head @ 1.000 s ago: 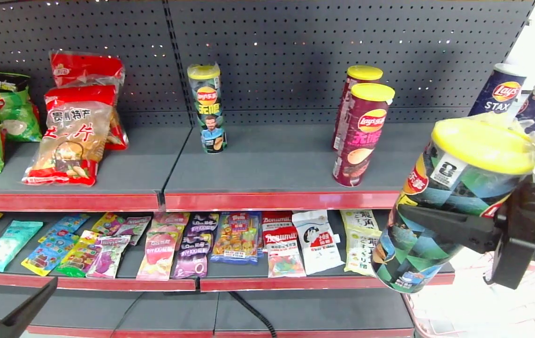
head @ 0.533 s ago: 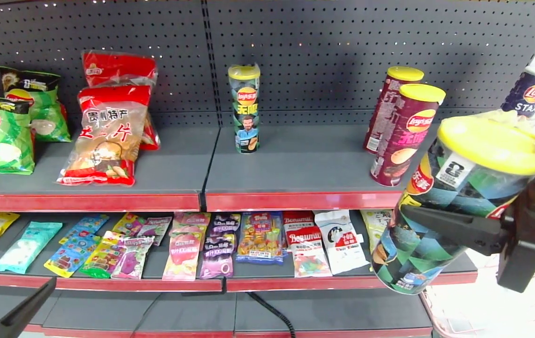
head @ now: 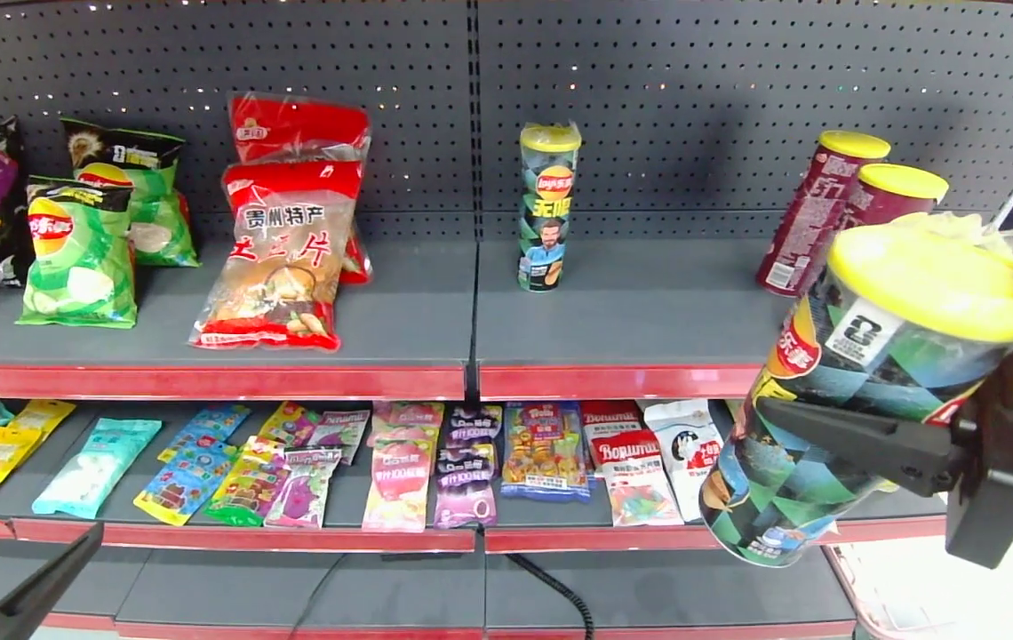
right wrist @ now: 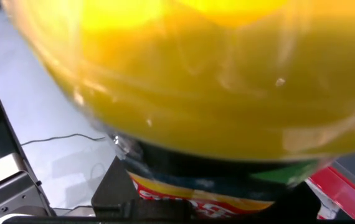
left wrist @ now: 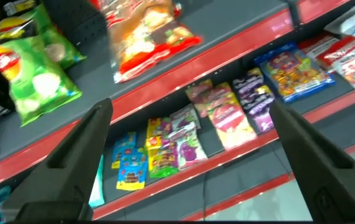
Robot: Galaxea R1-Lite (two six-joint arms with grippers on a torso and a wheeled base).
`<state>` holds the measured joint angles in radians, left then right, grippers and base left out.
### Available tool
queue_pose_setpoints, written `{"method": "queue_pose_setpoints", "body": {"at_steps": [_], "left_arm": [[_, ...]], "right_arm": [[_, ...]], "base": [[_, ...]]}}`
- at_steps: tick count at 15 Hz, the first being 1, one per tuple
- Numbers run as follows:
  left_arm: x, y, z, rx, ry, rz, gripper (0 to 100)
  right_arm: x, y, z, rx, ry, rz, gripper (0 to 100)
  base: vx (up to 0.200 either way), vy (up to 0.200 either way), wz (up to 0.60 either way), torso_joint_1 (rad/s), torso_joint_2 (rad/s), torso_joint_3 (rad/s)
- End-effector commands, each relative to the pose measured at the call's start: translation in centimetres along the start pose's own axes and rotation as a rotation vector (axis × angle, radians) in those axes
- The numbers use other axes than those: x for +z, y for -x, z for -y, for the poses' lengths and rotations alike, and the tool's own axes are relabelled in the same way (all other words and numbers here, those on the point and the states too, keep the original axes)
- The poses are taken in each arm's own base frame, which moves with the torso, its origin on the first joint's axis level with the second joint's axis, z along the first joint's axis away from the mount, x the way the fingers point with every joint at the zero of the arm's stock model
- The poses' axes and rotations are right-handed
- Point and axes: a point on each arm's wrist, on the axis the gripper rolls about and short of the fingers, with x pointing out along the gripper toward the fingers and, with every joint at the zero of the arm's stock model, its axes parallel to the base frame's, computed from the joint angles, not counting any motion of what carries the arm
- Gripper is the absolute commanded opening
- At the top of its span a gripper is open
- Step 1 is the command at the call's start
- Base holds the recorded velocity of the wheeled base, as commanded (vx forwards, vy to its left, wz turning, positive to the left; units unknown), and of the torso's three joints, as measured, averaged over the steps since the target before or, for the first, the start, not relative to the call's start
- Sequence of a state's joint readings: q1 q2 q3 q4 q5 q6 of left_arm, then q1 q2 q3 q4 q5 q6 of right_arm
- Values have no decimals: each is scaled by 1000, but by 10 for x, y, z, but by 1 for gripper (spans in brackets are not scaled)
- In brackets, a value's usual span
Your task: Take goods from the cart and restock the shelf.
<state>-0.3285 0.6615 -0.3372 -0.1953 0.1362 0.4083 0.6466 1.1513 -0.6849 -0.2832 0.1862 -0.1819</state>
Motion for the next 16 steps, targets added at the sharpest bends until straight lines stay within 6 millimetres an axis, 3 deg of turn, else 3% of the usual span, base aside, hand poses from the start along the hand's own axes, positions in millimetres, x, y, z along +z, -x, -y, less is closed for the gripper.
{"method": "queue_pose_setpoints", "body": {"at_steps": [1, 16], "left_arm": [[0, 0, 0, 2, 2, -1, 100], [-1, -2, 1, -4, 0, -11, 100]], "right_arm": [[-1, 1, 0, 0, 1, -1, 0], [-3, 0, -1, 5, -1, -9, 0]], "base": [[0, 0, 0, 0, 0, 0], [187, 0, 0, 2, 2, 3]]}}
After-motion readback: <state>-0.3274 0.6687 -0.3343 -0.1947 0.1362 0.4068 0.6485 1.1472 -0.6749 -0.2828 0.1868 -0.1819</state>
